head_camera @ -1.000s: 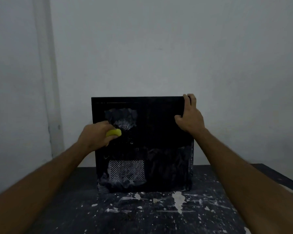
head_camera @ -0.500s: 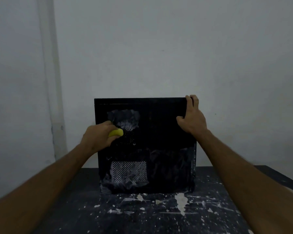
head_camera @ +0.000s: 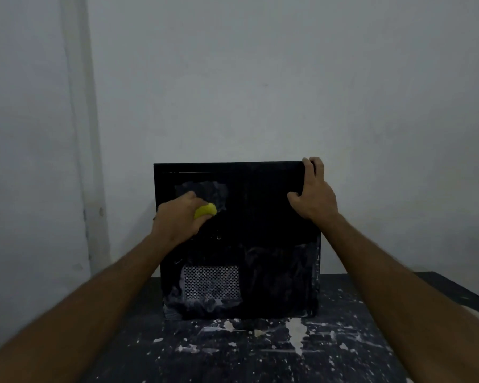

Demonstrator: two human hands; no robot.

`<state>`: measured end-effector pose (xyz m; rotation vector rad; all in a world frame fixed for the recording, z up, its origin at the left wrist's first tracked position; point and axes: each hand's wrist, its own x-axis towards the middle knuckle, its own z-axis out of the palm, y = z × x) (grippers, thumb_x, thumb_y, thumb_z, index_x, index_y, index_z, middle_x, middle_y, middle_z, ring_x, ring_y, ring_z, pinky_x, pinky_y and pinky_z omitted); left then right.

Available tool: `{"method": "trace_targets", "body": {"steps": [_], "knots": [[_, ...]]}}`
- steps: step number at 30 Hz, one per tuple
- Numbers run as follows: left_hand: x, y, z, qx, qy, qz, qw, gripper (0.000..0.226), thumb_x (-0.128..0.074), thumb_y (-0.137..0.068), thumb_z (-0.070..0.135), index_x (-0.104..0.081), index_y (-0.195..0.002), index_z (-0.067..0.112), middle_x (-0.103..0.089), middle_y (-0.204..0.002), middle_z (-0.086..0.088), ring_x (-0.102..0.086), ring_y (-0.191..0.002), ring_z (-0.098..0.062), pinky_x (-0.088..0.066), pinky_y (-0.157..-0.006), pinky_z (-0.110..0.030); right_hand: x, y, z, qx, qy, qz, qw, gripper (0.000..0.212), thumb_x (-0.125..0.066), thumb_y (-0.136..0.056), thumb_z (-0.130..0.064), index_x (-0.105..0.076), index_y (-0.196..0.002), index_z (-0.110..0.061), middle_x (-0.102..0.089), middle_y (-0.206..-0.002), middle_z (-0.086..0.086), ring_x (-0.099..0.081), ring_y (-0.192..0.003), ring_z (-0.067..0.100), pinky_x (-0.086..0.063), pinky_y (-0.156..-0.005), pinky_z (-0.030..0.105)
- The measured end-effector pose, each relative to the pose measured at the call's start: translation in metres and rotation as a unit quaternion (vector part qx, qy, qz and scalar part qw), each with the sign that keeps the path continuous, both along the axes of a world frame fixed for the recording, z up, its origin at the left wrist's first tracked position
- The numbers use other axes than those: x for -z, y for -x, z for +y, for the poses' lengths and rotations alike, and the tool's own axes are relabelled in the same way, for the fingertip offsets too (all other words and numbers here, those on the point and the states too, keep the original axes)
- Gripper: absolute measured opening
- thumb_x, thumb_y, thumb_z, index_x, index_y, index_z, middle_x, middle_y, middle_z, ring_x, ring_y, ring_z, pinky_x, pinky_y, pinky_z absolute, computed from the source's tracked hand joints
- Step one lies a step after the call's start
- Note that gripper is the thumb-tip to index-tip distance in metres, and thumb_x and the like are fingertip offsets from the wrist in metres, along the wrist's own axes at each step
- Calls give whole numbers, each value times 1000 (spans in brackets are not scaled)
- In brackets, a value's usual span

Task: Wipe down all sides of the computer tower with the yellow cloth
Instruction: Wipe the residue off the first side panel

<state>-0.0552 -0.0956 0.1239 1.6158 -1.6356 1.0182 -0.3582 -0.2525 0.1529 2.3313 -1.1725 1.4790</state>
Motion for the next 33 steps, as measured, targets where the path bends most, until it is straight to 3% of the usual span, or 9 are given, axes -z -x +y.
{"method": "trace_targets", "body": {"steps": [2, 6, 13, 17, 20, 24, 27, 31, 33], "knots": [[3, 9, -5, -1, -38, -65, 997, 47, -51, -88, 64, -76, -107, 29, -65, -100, 4, -70, -82, -25, -55, -61, -38, 0, 1, 0, 0, -1, -1, 1000, 86, -68, -83, -32, -23, -155, -13, -10, -161, -2, -59, -81, 33, -54, -67, 41], [2, 9, -9, 5, 52, 39, 998, 35, -65, -93, 57, -78, -108, 29, -65, -96, 4, -68, -80, -22, -54, -60, -35, 0, 0, -1, -1, -3, 2, 1000, 87, -68, -84, -33, -22, -155, -14, -9, -161, -2, -61, -84, 35, -53, -68, 41], [0, 23, -17, 18, 46, 22, 999, 33, -67, -92, 56, -77, -107, 28, -65, -95, 5, -67, -76, -22, -53, -57, -35, 0, 0, 0, 1, -7, 3, 1000, 87, -67, -84, -33, -21, -155, -14, -8, -162, -2, -56, -80, 31, -44, -67, 35], [0, 33, -21, 22, -21, -41, 999, 46, -51, -93, 66, -76, -107, 30, -65, -99, 7, -69, -81, -21, -56, -61, -39, 0, 1, 0, 0, -3, 3, 1000, 87, -66, -84, -33, -21, -156, -14, -8, -163, -1, -50, -76, 27, -43, -66, 34], [-1, 33, -24, 22, 84, 80, 993, 36, -62, -95, 59, -77, -106, 28, -65, -96, 6, -68, -79, -20, -54, -59, -35, 0, 0, 0, 0, -5, 5, 1000, 87, -66, -84, -33, -21, -156, -15, -8, -163, -2, -51, -77, 26, -43, -66, 34], [1, 40, -25, 29, 30, 30, 999, 41, -59, -95, 61, -77, -104, 26, -66, -95, 5, -68, -79, -21, -53, -60, -36, 0, 2, 0, 2, -4, 6, 1000, 87, -66, -84, -34, -21, -156, -16, -7, -163, -2, -54, -77, 28, -44, -65, 34], [-4, 43, -22, 3, 90, 160, 983, 39, -60, -97, 58, -72, -94, 21, -66, -93, 2, -67, -80, -25, -52, -64, -37, 0, 0, 1, 2, -8, 4, 1000, 87, -66, -84, -34, -21, -156, -15, -7, -163, -3, -55, -78, 28, -45, -65, 34], [7, 55, -27, 4, 52, 96, 994, 39, -59, -98, 56, -69, -93, 19, -66, -88, 1, -68, -77, -24, -52, -61, -37, 1, 1, 2, 2, -5, 3, 1000, 86, -66, -84, -34, -22, -156, -14, -7, -162, -4, -56, -78, 28, -47, -66, 35], [0, 53, -24, 3, 79, 185, 980, 40, -58, -98, 57, -67, -88, 19, -67, -86, 1, -68, -77, -25, -51, -63, -36, 0, 2, 1, 4, -1, 6, 1000, 85, -66, -84, -34, -22, -155, -14, -8, -161, -4, -58, -77, 30, -49, -66, 36]]}}
